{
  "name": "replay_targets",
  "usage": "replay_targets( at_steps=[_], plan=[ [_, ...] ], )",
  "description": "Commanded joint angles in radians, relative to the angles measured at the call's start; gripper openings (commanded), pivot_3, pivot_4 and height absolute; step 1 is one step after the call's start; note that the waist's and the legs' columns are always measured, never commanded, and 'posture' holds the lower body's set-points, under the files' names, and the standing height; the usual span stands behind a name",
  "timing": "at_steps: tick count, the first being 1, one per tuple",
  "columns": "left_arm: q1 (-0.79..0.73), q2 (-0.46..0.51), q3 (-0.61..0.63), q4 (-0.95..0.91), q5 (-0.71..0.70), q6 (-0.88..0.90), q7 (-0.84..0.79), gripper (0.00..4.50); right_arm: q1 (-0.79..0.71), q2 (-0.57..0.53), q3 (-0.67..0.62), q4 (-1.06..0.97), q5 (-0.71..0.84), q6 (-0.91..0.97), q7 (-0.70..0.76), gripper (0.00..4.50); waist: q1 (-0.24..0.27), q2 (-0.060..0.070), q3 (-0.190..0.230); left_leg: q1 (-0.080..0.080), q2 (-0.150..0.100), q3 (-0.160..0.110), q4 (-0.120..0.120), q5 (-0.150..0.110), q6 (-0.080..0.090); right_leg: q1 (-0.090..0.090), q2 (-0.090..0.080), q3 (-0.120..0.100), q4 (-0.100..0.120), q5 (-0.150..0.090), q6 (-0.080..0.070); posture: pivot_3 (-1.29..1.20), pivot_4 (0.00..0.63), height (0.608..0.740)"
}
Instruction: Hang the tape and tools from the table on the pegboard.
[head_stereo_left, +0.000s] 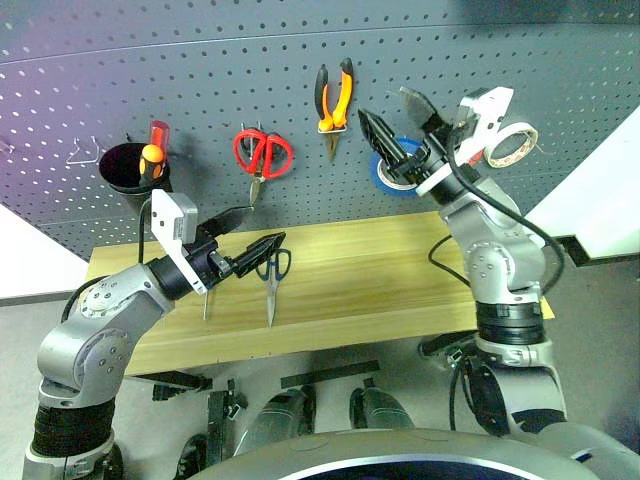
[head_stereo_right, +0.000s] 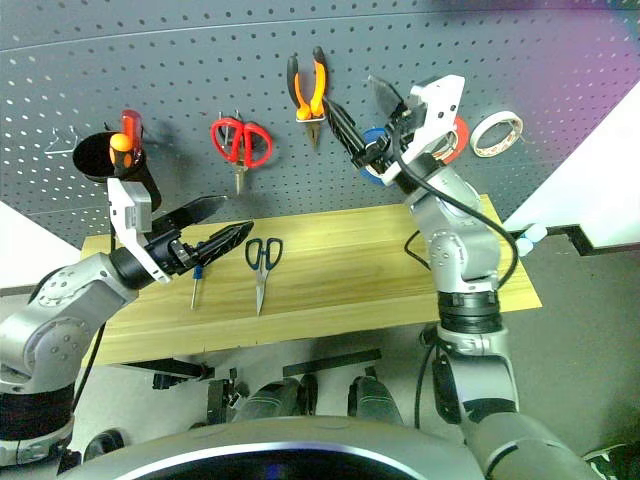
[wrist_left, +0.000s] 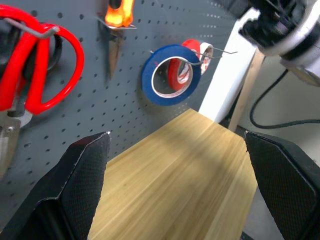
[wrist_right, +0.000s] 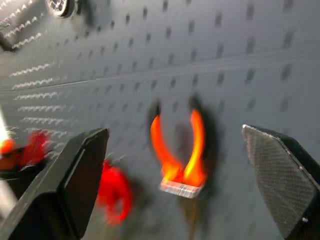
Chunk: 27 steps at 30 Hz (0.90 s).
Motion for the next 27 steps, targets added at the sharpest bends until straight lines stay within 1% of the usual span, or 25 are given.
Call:
replay_targets(
  at_steps=[1, 5, 8, 11, 14, 18, 20, 23, 25, 27],
  plan=[
    [-0.012, 0.003, 0.004, 0.011, 0.018, -0.033, -0.026, 4.50, 0.041, -0.098, -0.057, -0.082, 0.092, 0.102, 0.086, 4.45, 0.002, 0.000, 0.000, 0.000, 0.000, 0.000, 0.001, 0.000, 0.001, 0.001, 0.000, 0.000, -0.001, 0.000, 0.000, -0.05, 0.204, 0.726],
    [-0.030, -0.014, -0.015, 0.046, 0.049, -0.053, -0.034, 4.50, 0.156, -0.263, -0.044, -0.102, 0.069, 0.112, 0.269, 4.45, 0.001, 0.000, 0.000, 0.000, 0.001, 0.000, 0.003, -0.003, 0.004, 0.004, 0.000, 0.000, -0.006, -0.001, -0.002, -0.07, 0.206, 0.726],
    [-0.025, -0.020, -0.029, 0.069, 0.081, -0.064, -0.034, 4.50, 0.203, -0.339, -0.026, -0.059, 0.046, 0.104, 0.377, 4.45, -0.004, 0.000, 0.000, 0.000, 0.001, 0.000, 0.003, -0.004, 0.007, 0.007, 0.000, -0.001, -0.011, -0.001, -0.002, -0.08, 0.211, 0.726],
    [-0.009, -0.031, -0.050, 0.094, 0.127, -0.075, -0.020, 4.50, 0.248, -0.413, 0.003, -0.015, -0.027, 0.038, 0.485, 4.45, -0.006, 0.000, 0.000, 0.000, 0.002, 0.001, 0.004, -0.006, 0.010, 0.009, 0.000, -0.002, -0.017, 0.001, 0.001, -0.08, 0.216, 0.726],
    [0.005, -0.055, -0.063, 0.146, 0.185, -0.078, 0.024, 4.50, 0.239, -0.431, 0.000, 0.008, -0.060, -0.010, 0.525, 4.45, -0.012, 0.000, 0.001, -0.001, 0.002, 0.003, 0.004, -0.008, 0.013, 0.010, 0.000, -0.002, -0.020, 0.002, 0.004, -0.09, 0.224, 0.726],
    [0.001, -0.100, -0.096, 0.220, 0.281, -0.064, 0.121, 4.50, 0.214, -0.440, -0.019, 0.007, -0.048, 0.010, 0.557, 4.45, -0.018, -0.002, 0.005, -0.001, 0.003, 0.003, 0.004, -0.008, 0.013, 0.010, 0.000, -0.002, -0.020, 0.002, 0.004, -0.11, 0.233, 0.726],
    [-0.002, -0.119, -0.118, 0.252, 0.315, -0.063, 0.138, 4.50, 0.213, -0.442, -0.026, 0.004, -0.042, 0.012, 0.571, 4.45, -0.018, -0.002, 0.007, -0.001, 0.003, 0.002, 0.005, -0.008, 0.013, 0.010, 0.000, -0.002, -0.019, 0.002, 0.004, -0.12, 0.240, 0.726],
    [-0.019, -0.146, -0.137, 0.311, 0.365, -0.044, 0.190, 4.50, 0.217, -0.442, -0.019, -0.020, -0.073, -0.024, 0.571, 4.45, -0.018, -0.003, 0.012, -0.001, 0.003, 0.003, 0.005, -0.008, 0.014, 0.010, 0.000, -0.002, -0.019, 0.002, 0.004, -0.13, 0.251, 0.726],
    [-0.024, -0.168, -0.148, 0.340, 0.399, -0.042, 0.227, 4.50, 0.209, -0.435, -0.023, -0.038, -0.060, -0.009, 0.564, 4.45, -0.019, -0.004, 0.015, -0.002, 0.003, 0.003, 0.005, -0.008, 0.014, 0.010, 0.000, -0.002, -0.020, 0.002, 0.004, -0.14, 0.256, 0.726],
    [-0.031, -0.186, -0.164, 0.386, 0.467, -0.043, 0.296, 4.50, 0.201, -0.434, -0.025, -0.063, -0.039, 0.013, 0.563, 4.45, -0.020, -0.004, 0.018, -0.002, 0.003, 0.003, 0.006, -0.009, 0.015, 0.009, 0.000, -0.002, -0.020, 0.003, 0.005, -0.14, 0.262, 0.726]
  ],
)
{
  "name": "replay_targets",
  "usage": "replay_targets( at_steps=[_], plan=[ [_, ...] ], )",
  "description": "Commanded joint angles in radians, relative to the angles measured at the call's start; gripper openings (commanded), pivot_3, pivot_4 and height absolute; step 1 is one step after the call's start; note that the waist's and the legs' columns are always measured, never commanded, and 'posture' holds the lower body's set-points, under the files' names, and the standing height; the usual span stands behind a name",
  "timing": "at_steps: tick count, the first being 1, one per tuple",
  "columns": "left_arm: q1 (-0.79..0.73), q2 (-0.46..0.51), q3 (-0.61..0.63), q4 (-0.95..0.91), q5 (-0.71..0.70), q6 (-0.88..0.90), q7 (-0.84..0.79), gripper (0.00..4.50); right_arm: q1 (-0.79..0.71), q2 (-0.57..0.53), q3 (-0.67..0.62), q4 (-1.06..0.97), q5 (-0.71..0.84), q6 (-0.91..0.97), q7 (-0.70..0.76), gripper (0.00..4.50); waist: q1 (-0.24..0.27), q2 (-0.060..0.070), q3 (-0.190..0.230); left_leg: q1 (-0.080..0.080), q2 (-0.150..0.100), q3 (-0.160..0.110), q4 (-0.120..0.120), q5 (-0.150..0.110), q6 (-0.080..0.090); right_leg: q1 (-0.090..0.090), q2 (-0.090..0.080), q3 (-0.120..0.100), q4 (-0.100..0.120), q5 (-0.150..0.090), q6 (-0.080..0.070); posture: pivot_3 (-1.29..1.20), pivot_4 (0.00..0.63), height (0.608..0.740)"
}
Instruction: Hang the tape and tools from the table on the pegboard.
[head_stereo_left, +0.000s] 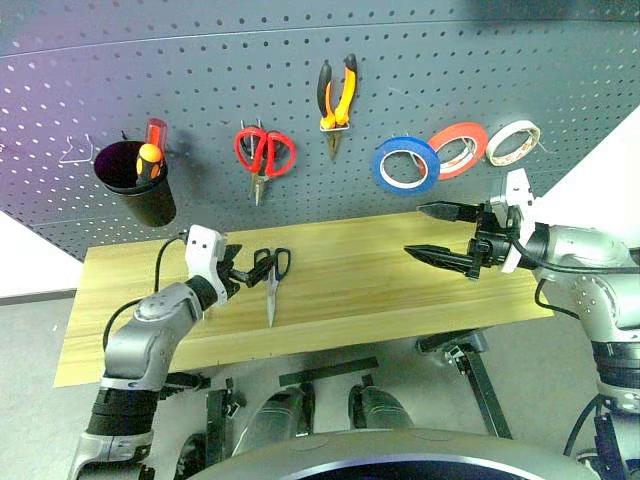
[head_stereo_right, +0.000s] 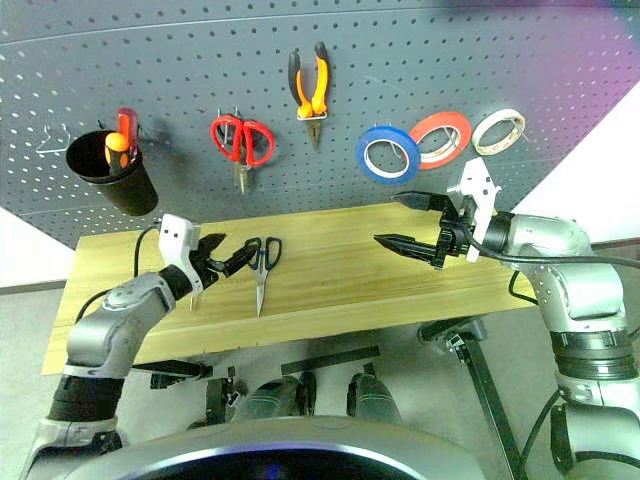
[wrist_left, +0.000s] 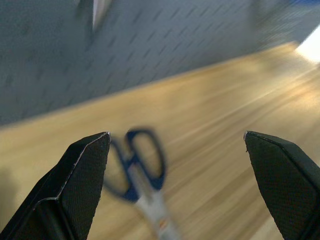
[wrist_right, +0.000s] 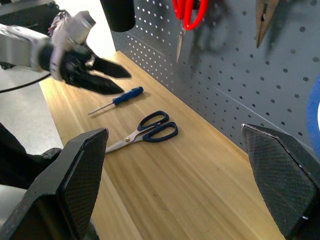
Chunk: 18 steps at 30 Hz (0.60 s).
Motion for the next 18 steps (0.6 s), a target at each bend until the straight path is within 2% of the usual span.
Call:
replay_targets(
  at_steps=[1, 6, 12, 18],
  plan=[
    [-0.021, -0.025, -0.023, 0.056, 0.112, -0.025, 0.104, 4.50, -0.030, -0.006, -0.032, -0.078, 0.050, 0.018, 0.012, 4.45, -0.001, 0.000, 0.004, 0.000, 0.000, 0.000, 0.000, 0.000, 0.000, 0.000, 0.000, 0.000, 0.000, 0.000, 0.000, -0.14, 0.265, 0.726],
    [-0.055, -0.098, -0.035, 0.092, 0.169, 0.008, 0.192, 4.50, -0.063, -0.002, -0.025, -0.103, 0.083, 0.081, -0.014, 4.45, -0.001, -0.002, 0.019, -0.001, 0.001, 0.000, 0.003, 0.000, 0.001, 0.000, 0.000, 0.000, 0.001, 0.001, 0.001, -0.16, 0.290, 0.726],
    [-0.050, -0.129, -0.086, -0.038, 0.203, 0.185, 0.238, 4.50, -0.086, 0.010, -0.044, -0.129, 0.168, 0.172, -0.026, 4.45, -0.005, 0.000, 0.041, -0.013, 0.001, 0.001, 0.015, -0.003, 0.006, -0.006, 0.000, -0.001, 0.002, 0.005, 0.009, -0.16, 0.320, 0.726],
    [-0.059, -0.150, -0.105, -0.127, 0.199, 0.362, 0.249, 4.50, -0.096, -0.004, -0.086, -0.105, 0.227, 0.194, -0.001, 4.45, -0.003, 0.003, 0.051, -0.014, 0.000, 0.001, 0.019, -0.006, 0.010, -0.005, 0.000, -0.001, 0.000, 0.007, 0.011, -0.17, 0.333, 0.726]
  ],
)
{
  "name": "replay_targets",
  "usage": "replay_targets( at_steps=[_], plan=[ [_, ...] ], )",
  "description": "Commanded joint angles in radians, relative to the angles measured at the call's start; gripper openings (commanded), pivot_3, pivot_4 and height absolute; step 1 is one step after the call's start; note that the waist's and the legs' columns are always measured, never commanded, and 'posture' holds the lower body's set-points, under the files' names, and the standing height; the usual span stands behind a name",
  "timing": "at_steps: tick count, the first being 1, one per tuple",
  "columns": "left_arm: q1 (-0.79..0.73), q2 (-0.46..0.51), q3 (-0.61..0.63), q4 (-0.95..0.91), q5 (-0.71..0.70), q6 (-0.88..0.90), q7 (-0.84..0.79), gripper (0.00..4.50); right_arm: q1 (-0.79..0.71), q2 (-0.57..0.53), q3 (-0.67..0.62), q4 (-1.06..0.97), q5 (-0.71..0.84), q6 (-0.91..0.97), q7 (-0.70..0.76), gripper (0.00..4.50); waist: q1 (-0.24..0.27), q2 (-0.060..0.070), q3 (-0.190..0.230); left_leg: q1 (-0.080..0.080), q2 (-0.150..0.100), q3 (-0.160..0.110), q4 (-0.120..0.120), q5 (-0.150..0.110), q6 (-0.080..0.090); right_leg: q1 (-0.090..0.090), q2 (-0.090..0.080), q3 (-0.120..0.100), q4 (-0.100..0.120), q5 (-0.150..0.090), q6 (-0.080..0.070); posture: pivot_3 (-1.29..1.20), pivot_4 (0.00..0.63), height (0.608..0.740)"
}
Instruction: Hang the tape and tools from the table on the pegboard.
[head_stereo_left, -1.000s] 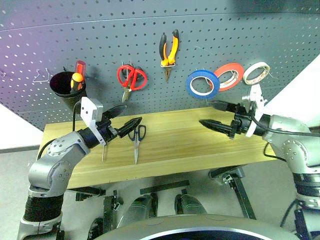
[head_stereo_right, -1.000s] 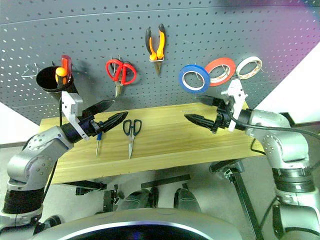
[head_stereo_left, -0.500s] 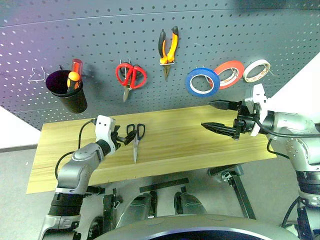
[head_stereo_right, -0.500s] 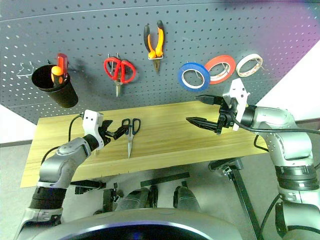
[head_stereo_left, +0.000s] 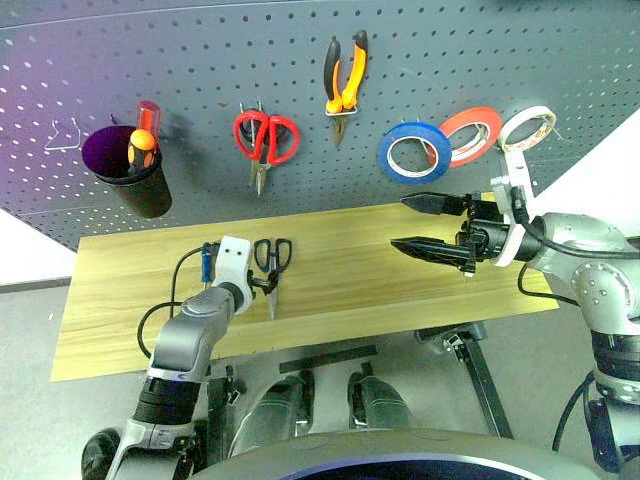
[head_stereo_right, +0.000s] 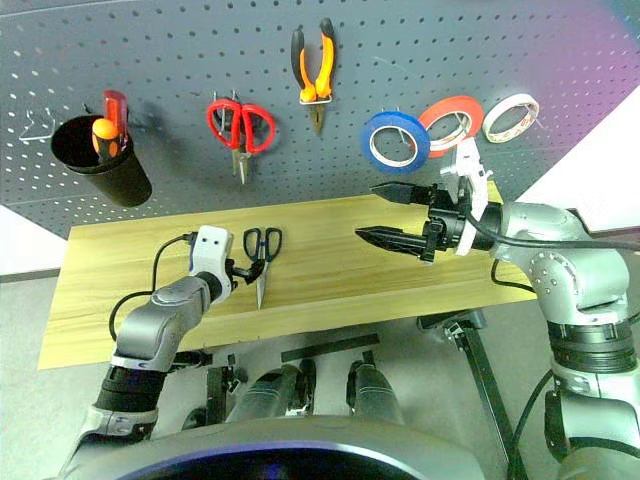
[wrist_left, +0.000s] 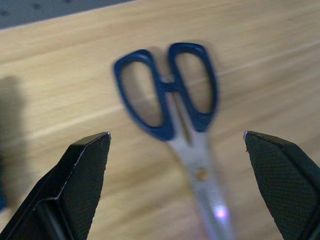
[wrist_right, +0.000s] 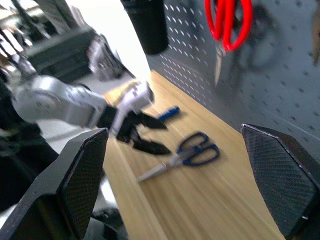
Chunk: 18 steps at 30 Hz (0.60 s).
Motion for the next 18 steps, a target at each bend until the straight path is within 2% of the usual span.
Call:
replay_targets(
  at_steps=[1, 8, 18],
  plan=[
    [-0.007, 0.004, -0.019, -0.050, 0.011, 0.084, 0.007, 4.50, -0.015, -0.018, -0.056, -0.012, 0.033, -0.005, 0.021, 4.45, -0.001, 0.001, 0.001, 0.000, 0.000, 0.000, 0.000, 0.000, 0.000, 0.000, 0.000, 0.000, 0.000, 0.000, 0.000, -0.17, 0.335, 0.726],
    [-0.020, 0.001, -0.010, -0.025, 0.023, 0.156, 0.015, 4.50, 0.011, -0.050, -0.049, -0.025, -0.019, -0.028, 0.032, 4.45, -0.004, 0.002, 0.014, 0.000, 0.000, 0.000, 0.000, 0.000, 0.000, 0.000, 0.000, 0.000, 0.001, 0.000, 0.000, -0.19, 0.346, 0.726],
    [-0.094, -0.063, -0.030, 0.094, 0.041, 0.143, 0.018, 4.50, -0.025, -0.125, -0.065, -0.008, 0.028, 0.024, 0.140, 4.45, -0.006, 0.001, 0.025, 0.000, 0.000, 0.000, 0.001, 0.000, 0.000, 0.000, 0.000, 0.000, 0.000, 0.000, 0.000, -0.21, 0.357, 0.726]
  ],
)
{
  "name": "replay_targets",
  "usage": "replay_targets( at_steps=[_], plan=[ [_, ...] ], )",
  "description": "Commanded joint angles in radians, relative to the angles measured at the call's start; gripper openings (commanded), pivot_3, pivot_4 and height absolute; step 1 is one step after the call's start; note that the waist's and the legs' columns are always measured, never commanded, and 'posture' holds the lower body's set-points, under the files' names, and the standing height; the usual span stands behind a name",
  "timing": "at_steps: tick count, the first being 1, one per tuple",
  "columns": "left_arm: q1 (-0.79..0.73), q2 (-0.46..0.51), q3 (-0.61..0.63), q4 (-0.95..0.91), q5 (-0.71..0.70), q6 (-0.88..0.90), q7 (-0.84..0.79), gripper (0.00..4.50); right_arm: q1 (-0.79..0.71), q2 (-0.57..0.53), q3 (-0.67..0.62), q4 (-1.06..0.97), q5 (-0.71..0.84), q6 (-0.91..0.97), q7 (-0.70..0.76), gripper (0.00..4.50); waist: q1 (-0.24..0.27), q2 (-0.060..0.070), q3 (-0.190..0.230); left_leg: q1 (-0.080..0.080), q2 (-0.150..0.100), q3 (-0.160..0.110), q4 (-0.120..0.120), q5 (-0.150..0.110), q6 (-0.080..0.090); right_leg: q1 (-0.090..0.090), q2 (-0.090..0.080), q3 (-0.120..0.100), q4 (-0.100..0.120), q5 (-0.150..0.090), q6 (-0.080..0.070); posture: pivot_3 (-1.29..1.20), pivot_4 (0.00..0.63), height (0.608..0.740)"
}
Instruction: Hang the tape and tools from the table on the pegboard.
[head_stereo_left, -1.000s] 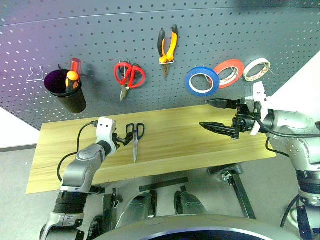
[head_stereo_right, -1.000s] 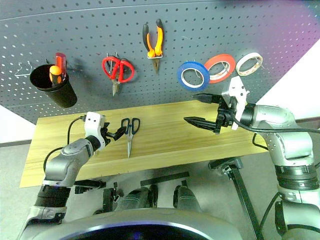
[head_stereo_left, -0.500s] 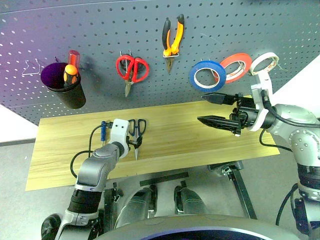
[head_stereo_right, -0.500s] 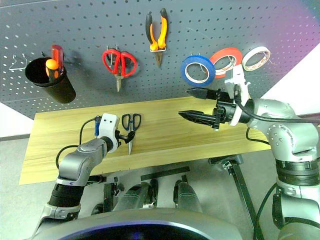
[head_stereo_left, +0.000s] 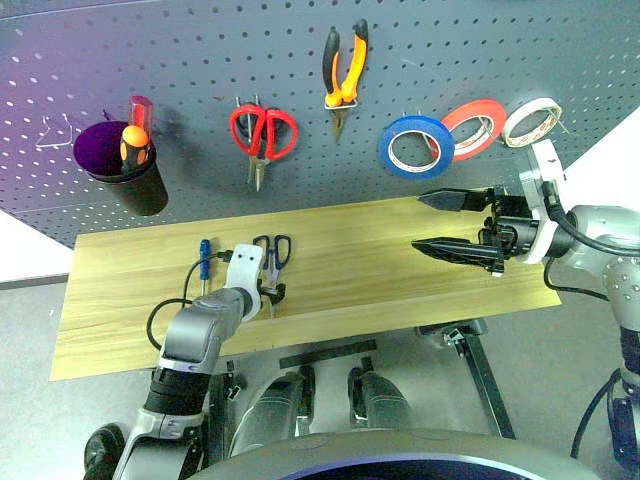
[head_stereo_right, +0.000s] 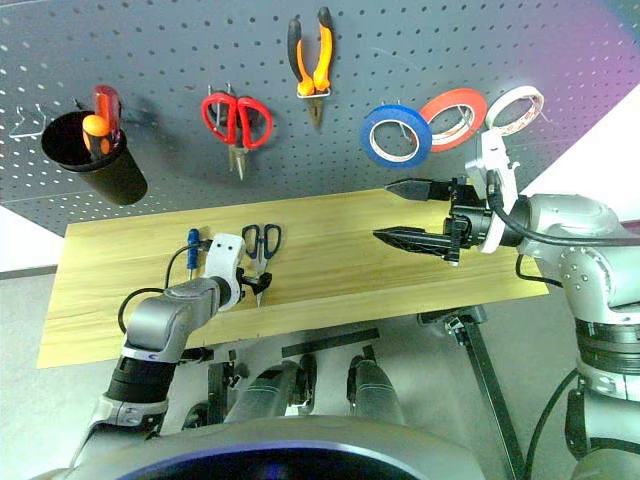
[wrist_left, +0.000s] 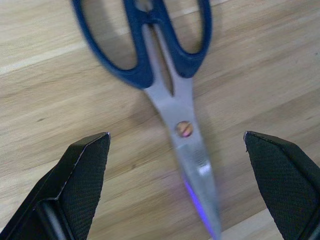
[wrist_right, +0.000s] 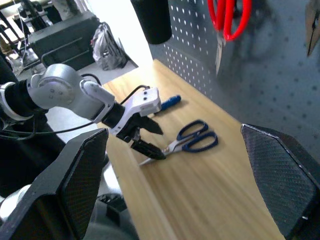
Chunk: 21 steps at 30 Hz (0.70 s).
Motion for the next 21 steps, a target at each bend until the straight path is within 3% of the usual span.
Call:
replay_targets(
  at_steps=[1, 14, 21],
  plan=[
    [-0.026, -0.025, -0.019, 0.016, 0.021, -0.013, 0.012, 4.50, -0.043, -0.022, -0.043, -0.001, 0.036, -0.021, 0.053, 4.45, -0.001, 0.001, 0.002, 0.000, 0.000, 0.000, 0.000, 0.000, 0.000, 0.000, 0.000, 0.000, 0.000, 0.000, 0.000, -0.21, 0.357, 0.726],
    [-0.057, -0.081, -0.013, 0.069, 0.058, 0.008, 0.060, 4.50, -0.080, -0.034, -0.026, 0.052, 0.061, -0.014, 0.223, 4.45, 0.000, -0.001, 0.011, -0.001, 0.000, 0.000, 0.002, 0.000, 0.001, 0.000, 0.000, 0.000, 0.000, 0.001, 0.002, -0.20, 0.356, 0.726],
    [-0.070, -0.118, 0.015, 0.106, 0.066, 0.019, 0.079, 4.50, -0.110, -0.031, -0.025, 0.078, 0.038, -0.025, 0.243, 4.45, 0.001, -0.001, 0.011, -0.001, 0.000, 0.000, 0.003, -0.001, 0.001, 0.001, 0.000, 0.000, 0.000, 0.001, 0.002, -0.21, 0.352, 0.726]
  ],
)
